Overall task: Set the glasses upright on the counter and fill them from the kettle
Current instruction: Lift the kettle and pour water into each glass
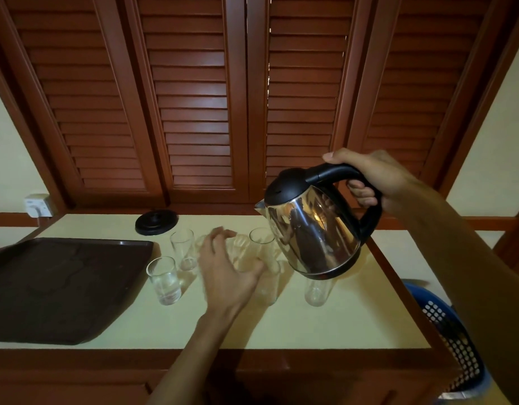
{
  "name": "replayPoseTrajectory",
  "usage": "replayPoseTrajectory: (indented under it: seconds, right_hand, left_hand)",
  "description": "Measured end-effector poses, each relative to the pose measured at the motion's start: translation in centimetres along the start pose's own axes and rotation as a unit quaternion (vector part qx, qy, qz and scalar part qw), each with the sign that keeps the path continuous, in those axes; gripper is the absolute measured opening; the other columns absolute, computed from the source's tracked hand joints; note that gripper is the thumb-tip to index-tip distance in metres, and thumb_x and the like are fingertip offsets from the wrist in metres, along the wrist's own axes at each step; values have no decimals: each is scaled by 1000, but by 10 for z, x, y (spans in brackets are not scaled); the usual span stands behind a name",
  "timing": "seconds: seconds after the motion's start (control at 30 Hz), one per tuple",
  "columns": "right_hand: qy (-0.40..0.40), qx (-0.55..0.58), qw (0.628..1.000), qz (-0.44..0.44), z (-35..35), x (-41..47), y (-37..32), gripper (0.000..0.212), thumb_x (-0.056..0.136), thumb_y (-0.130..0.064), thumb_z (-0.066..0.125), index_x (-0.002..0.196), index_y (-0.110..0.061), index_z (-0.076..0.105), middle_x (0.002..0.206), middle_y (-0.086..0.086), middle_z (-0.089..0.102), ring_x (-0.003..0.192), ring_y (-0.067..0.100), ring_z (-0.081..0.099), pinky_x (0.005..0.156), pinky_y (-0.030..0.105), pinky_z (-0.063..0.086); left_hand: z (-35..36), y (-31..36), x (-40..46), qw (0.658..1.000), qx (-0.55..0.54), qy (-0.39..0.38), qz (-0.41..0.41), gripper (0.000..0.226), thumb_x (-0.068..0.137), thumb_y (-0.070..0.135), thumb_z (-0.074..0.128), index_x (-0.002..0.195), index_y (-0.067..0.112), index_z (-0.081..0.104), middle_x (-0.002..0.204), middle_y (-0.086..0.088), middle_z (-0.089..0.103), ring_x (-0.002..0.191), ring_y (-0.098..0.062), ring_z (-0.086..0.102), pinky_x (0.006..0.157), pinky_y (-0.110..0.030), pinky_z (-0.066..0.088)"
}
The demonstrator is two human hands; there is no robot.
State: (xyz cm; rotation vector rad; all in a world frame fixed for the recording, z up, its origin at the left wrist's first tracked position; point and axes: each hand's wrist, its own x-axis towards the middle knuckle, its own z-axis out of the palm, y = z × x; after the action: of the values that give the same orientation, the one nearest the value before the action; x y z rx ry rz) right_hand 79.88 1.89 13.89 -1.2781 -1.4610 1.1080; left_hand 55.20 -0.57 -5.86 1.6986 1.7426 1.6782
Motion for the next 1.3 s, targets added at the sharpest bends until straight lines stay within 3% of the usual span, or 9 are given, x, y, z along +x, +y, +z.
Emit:
replayPoseTrajectory:
  seconds: [0.1,0.23,0.43,0.57,0.67,0.87,0.97,1.1,1.3]
  right_hand:
    - [0,-6,1000,1,2,-1,1,36,84,-43,77,74,-10,66,51,-2,45,36,10,37,34,19,30]
    - [10,-30,999,3,1,-2,3,42,84,-45,76,75,-7,64,49,-2,46,36,10,37,35,19,31]
    - [11,-40,999,14,-3,-5,4,44,85,-45,75,68,-8,59,48,-2,44,35,10,36,35,19,32]
    - [6,-40,999,9,-2,-7,5,45,88,-44,73,64,-10,56,47,-3,43,34,10,36,36,19,32]
    - [5,-36,999,7,0,-8,6,46,87,-44,74,62,-11,56,47,-2,42,35,11,35,35,20,31]
    - [-10,-50,999,-2,1,-9,4,48,83,-46,77,58,-11,55,49,1,42,35,13,35,37,21,32]
    - [-25,-65,997,-12,3,-10,3,50,83,-46,77,52,-14,55,47,1,42,36,13,35,39,22,32]
    - [-51,-85,995,-21,7,-10,-1,47,80,-46,79,52,-15,58,48,1,43,38,14,35,40,23,29]
    - [-83,-140,986,-34,19,-14,-8,55,83,-48,76,42,-19,54,44,-1,42,35,13,33,45,28,26]
  left_hand:
    - [22,7,-10,990,-17,-137,-34,79,62,39,76,133,26,45,133,8,45,125,-12,41,102,-31,38]
    - [44,-4,-17,973,-28,-204,-106,97,65,33,88,147,24,37,137,13,38,129,-8,36,101,-27,36]
    - [63,-14,-19,969,-77,-142,-188,76,68,32,91,131,22,50,119,9,63,111,-16,62,90,-28,51]
    - [68,-20,-24,963,-85,-137,-216,44,70,31,89,103,23,61,97,12,68,94,-12,66,77,-23,53]
    - [70,-22,-30,954,-120,-124,-246,25,72,15,83,88,15,63,90,6,69,89,-12,64,73,-19,49]
    - [52,-14,-13,960,-110,-122,-228,30,68,6,82,91,5,63,80,2,67,74,-12,61,63,-17,49]
    - [37,-12,-1,962,-92,-144,-213,32,64,8,83,89,7,64,75,2,69,68,-14,64,65,-29,55]
    - [22,-9,9,965,-80,-156,-193,30,64,4,83,87,5,63,67,4,65,60,-11,60,56,-18,49]
    - [11,-5,17,967,-79,-159,-182,30,58,6,82,83,9,65,64,7,68,61,-11,65,65,-28,53]
